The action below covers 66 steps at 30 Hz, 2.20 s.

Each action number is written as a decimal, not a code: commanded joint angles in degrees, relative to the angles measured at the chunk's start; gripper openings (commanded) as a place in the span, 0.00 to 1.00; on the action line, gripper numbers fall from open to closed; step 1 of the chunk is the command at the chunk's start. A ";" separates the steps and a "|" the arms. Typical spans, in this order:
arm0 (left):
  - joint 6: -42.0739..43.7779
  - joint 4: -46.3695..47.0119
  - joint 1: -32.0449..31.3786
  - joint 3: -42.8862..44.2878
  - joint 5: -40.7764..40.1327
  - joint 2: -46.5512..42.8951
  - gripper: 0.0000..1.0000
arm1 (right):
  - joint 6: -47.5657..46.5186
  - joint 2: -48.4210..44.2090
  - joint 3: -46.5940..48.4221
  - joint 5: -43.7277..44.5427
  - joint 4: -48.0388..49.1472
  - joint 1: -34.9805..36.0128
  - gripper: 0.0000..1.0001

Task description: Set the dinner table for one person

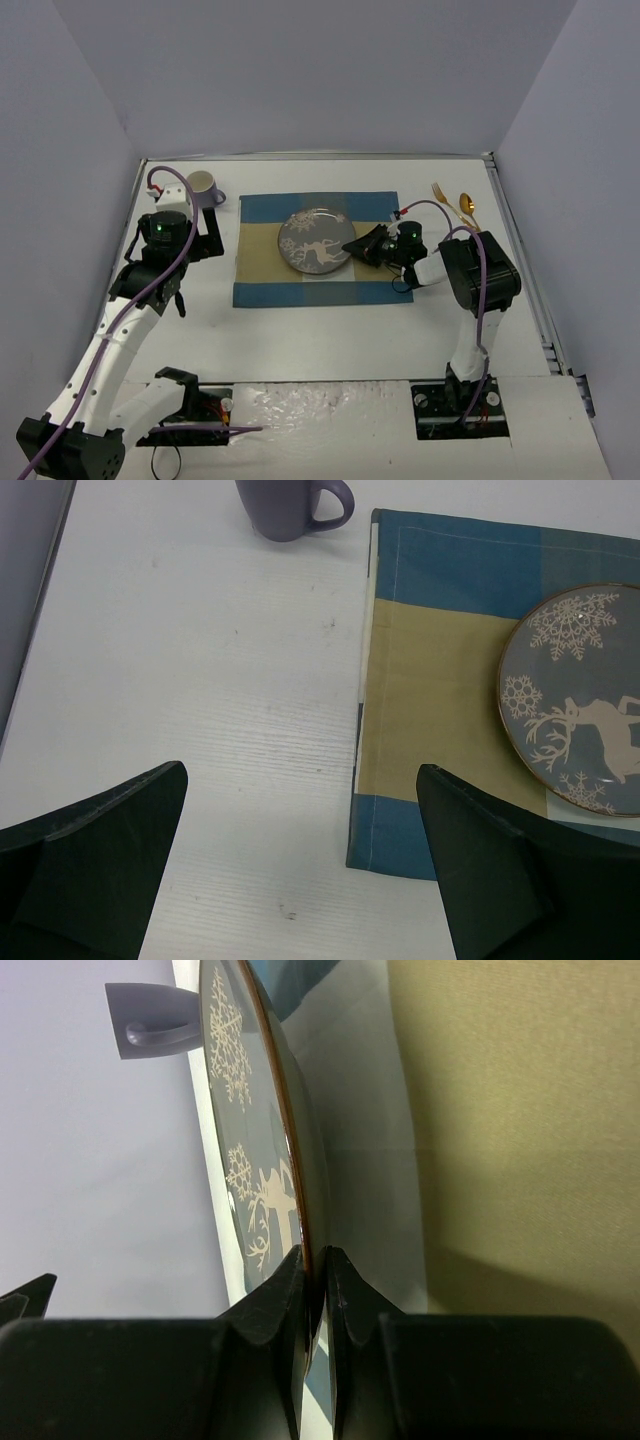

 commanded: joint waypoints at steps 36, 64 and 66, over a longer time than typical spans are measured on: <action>-8.46 -0.41 7.90 18.77 5.69 17.48 0.97 | -40.18 -34.75 14.59 31.12 -62.23 -1.49 1.00; 0.53 -10.36 20.57 65.37 11.81 68.70 0.71 | -46.85 -57.64 9.60 29.76 -63.71 -1.49 1.00; 0.96 -10.56 20.60 66.52 11.83 70.18 0.68 | -46.99 -57.67 9.66 30.18 -63.73 -1.49 1.00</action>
